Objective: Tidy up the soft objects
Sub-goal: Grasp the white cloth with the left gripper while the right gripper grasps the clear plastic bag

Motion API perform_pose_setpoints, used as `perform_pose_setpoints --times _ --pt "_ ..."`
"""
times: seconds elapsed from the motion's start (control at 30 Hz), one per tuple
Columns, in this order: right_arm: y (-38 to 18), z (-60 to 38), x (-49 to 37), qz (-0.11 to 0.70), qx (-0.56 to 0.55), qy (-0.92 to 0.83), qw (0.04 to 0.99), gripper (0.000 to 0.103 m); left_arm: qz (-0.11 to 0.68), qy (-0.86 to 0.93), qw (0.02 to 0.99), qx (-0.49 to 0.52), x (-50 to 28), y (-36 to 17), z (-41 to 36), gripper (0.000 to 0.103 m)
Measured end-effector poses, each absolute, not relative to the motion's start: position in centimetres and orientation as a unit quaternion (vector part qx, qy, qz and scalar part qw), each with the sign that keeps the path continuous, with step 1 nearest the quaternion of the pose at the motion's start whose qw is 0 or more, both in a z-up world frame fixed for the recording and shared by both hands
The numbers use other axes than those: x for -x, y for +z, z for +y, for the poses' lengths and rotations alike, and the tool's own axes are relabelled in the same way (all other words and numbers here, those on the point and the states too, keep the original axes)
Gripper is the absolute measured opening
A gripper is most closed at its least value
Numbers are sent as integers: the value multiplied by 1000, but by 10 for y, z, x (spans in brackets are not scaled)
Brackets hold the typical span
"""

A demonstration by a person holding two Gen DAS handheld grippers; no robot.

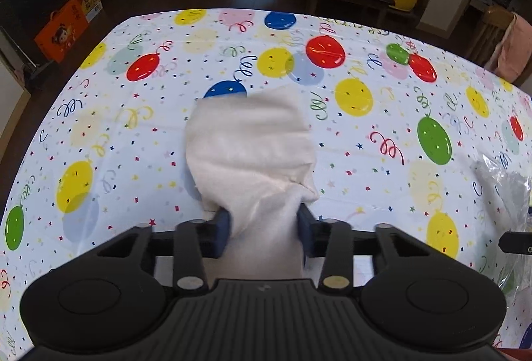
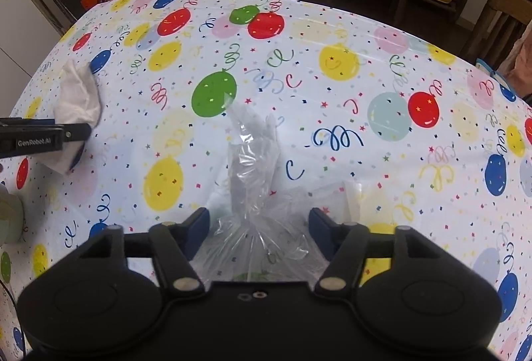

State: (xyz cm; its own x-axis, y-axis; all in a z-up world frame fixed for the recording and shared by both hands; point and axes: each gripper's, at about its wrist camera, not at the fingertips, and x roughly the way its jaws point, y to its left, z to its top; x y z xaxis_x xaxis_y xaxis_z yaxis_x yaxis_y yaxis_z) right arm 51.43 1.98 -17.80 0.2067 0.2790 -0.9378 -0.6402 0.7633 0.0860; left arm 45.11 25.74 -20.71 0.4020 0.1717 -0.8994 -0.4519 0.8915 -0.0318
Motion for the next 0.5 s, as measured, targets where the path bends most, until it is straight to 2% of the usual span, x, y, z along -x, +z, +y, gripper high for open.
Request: perform_pose_setpoints --times 0.13,0.3,0.4,0.5 --pt "-175 17 -510 544 163 297 768 48 508 195 825 151 -447 -205 262 20" --pt "-162 15 -502 527 159 294 782 27 496 193 834 146 -444 -196 260 15" --pt "-150 9 -500 513 155 282 796 20 489 189 839 144 -442 -188 257 14" --pt "-135 -2 -499 496 142 268 814 19 481 186 846 138 -440 -177 254 14"
